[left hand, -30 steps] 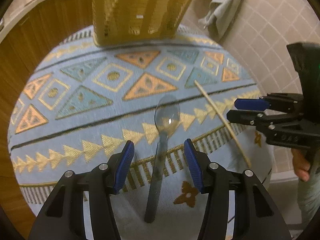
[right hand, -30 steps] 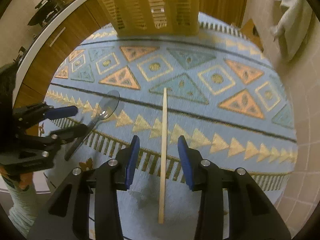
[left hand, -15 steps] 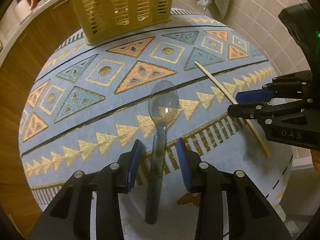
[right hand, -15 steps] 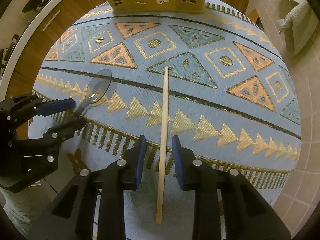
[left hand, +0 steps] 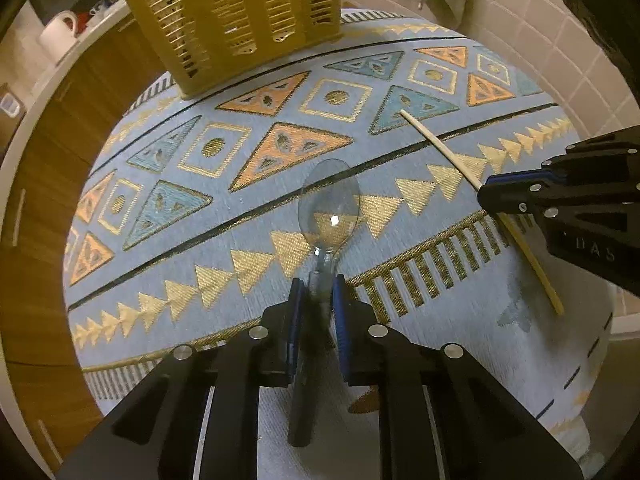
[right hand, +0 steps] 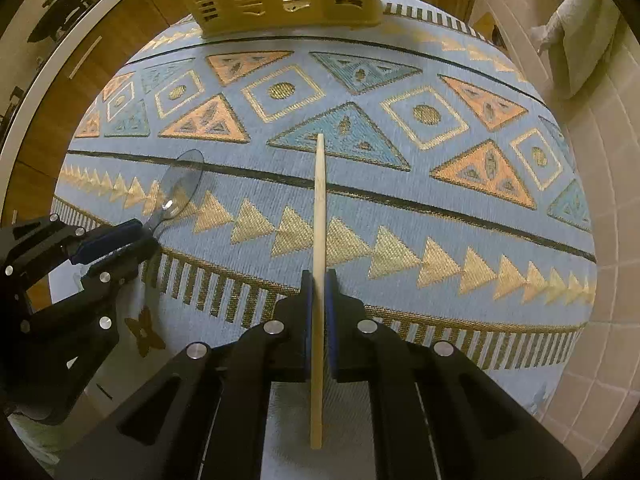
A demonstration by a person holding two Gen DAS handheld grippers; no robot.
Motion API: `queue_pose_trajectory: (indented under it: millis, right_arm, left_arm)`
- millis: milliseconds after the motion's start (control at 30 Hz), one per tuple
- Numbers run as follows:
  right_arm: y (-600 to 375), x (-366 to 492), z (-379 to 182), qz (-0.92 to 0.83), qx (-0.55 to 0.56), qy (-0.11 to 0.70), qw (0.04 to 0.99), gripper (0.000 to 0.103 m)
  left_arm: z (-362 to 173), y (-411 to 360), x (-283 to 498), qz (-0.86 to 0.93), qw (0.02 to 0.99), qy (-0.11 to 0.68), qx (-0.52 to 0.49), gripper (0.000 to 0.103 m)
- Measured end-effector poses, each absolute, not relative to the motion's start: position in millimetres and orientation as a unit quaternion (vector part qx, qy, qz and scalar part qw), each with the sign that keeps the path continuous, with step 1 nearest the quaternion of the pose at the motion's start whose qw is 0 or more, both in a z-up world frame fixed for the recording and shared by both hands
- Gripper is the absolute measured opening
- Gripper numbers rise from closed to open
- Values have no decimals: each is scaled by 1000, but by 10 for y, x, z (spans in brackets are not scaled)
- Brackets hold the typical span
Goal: Organize utensils
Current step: 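Lift the spoon with the left tool while the right tool lifts the stick over the basket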
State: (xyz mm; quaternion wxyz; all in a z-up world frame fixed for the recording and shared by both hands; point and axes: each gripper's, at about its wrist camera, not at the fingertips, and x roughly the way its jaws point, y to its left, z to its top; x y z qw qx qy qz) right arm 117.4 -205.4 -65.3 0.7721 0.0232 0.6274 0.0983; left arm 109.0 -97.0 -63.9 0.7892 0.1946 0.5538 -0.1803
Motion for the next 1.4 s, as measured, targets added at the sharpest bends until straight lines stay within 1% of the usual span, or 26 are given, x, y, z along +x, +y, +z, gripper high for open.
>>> queue_pose_trajectory:
  millis: [33, 200, 300, 433, 567, 700, 900, 1133, 1200, 1267, 1400]
  right_arm:
    - [-2056, 1174, -650, 99, 19, 626, 773, 5]
    - [-2052, 1191, -636, 102, 10, 624, 775, 5]
    - [-2046, 1147, -634, 109, 22, 621, 776, 5]
    - [-2153, 1136, -661, 136, 76, 620, 769, 5]
    - [-2175, 1097, -623, 148, 96, 606, 776, 5]
    - [-2180, 1048, -476, 166, 108, 582, 789, 5]
    - [-2179, 1029, -44, 200, 133, 523, 818, 5]
    - [-2266, 1081, 480, 221, 159, 442, 855, 5]
    - [-2328, 1105, 641, 223, 164, 408, 870, 5]
    - [-2386, 1125, 747, 223, 166, 380, 882, 5]
    - [-2464, 1128, 958, 230, 164, 286, 916, 5]
  left_arm:
    - [-643, -988, 1091, -182, 789, 553, 198, 10]
    - [-637, -1027, 1117, -175, 788, 556, 199, 10]
    - [-616, -990, 1059, -170, 793, 549, 203, 10]
    - [-567, -893, 1007, -177, 809, 533, 176, 10]
    - [-454, -789, 991, -187, 827, 512, 134, 10]
    - [-252, -752, 907, -212, 850, 470, 108, 10]
    - [183, -701, 779, -239, 887, 390, 61, 10]
    - [729, -391, 895, -229, 923, 309, -18, 10]
    - [828, -303, 951, -229, 929, 287, -33, 10]
    - [954, -212, 1008, -226, 941, 249, -47, 10]
    - [1114, -175, 1098, -211, 958, 187, -55, 10]
